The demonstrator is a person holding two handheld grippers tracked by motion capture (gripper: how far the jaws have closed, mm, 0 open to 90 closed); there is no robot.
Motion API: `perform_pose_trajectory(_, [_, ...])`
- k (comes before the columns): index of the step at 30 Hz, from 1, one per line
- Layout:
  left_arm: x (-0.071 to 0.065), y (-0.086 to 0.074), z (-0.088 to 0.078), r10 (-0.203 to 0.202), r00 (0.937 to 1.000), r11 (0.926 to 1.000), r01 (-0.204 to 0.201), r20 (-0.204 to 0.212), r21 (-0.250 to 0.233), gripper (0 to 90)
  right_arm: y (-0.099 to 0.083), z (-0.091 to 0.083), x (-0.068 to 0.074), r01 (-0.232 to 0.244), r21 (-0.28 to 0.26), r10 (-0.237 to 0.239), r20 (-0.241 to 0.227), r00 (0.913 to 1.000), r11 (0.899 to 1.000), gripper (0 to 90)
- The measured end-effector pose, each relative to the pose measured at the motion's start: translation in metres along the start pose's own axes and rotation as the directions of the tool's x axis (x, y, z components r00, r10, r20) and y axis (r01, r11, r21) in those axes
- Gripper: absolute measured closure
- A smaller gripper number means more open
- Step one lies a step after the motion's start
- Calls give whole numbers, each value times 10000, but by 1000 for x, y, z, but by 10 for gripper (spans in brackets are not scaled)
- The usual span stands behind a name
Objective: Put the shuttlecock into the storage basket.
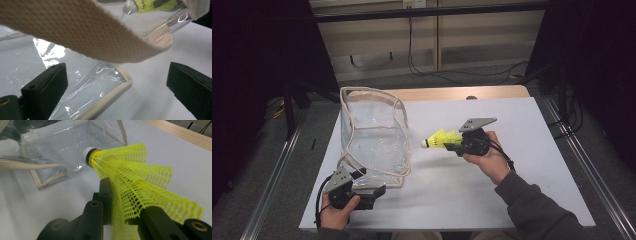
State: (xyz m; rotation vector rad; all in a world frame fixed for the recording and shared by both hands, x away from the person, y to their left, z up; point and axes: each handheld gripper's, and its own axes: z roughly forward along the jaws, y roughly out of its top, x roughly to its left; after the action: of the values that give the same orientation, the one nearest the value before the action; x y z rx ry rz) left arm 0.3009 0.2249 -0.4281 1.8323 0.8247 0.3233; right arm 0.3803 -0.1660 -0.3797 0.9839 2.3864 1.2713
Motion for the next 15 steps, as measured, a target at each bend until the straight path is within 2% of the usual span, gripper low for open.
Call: perform_pose_trajectory(15, [0,0,0,-6,10000,10000,6,6,-16,35,16,-7,1,139,-14,-139,-77,9999,9999,797])
